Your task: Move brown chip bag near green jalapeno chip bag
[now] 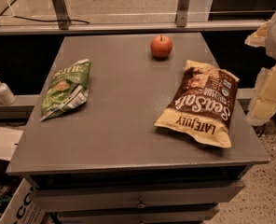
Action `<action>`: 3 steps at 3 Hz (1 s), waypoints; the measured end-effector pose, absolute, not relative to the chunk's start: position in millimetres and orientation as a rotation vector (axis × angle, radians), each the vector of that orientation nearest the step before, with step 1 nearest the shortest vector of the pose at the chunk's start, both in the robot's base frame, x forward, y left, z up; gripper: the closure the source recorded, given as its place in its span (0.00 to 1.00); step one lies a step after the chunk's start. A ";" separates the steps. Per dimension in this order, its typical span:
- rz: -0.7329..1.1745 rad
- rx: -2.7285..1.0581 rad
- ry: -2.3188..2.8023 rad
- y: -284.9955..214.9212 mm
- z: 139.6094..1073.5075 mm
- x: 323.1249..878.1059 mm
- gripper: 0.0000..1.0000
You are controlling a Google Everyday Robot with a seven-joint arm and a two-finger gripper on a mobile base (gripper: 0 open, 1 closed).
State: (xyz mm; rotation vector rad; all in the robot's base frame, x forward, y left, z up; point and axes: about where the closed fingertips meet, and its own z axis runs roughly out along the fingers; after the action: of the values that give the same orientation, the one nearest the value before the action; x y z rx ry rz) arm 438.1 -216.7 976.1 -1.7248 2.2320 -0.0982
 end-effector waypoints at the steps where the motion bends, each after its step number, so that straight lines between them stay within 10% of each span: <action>1: -0.098 -1.725 2.232 -216.7 976.2 438.1 0.00; 3: 0.014 -1.760 2.137 -195.2 945.0 449.1 0.00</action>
Offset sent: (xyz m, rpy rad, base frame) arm 0.0067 0.0218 -0.0341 0.0801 0.0101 0.0814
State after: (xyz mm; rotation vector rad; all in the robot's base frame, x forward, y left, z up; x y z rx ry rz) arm 449.1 -195.2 945.0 -1.7602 2.1365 0.0136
